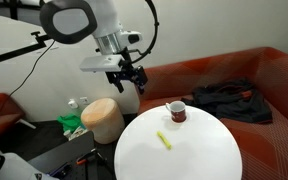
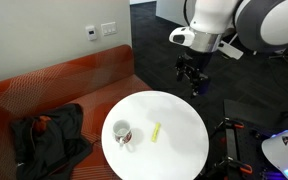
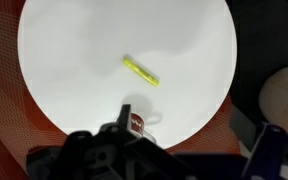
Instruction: Put the marker in the cup
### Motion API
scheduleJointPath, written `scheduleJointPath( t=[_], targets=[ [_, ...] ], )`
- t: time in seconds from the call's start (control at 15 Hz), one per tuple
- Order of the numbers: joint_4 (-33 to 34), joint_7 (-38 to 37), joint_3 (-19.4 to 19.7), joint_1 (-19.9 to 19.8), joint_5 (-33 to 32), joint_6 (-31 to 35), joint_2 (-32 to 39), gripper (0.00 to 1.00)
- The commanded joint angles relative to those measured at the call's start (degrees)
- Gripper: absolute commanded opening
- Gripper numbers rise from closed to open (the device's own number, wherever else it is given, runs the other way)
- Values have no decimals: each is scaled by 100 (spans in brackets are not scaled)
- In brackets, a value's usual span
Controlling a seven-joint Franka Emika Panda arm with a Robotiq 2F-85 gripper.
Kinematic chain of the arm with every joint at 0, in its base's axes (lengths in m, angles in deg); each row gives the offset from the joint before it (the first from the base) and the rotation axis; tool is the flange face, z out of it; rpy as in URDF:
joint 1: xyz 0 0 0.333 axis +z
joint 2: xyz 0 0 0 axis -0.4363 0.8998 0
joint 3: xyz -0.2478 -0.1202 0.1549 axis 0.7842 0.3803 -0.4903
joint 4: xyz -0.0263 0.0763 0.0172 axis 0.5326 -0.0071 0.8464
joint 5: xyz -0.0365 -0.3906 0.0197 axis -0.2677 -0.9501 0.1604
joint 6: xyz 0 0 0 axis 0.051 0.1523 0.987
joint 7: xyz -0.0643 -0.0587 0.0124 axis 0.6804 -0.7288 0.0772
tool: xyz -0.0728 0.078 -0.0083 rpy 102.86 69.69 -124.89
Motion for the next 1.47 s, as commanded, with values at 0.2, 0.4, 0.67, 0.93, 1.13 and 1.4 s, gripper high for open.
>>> scheduleJointPath(
  t=[0.2,0.4,0.67,0.93,1.13,1.4],
  targets=[
    [61,68,-58,-46,17,1,85,100],
    [55,143,-40,-15,123,466,267,100],
    [85,1190,12,70,482,733,705,100],
    [161,2192,-78,-58,441,805,1224,100],
    [225,2654,-151,-154,381,1153,1710,100],
    [300,3077,-322,-328,397,1808,2362,100]
  ],
)
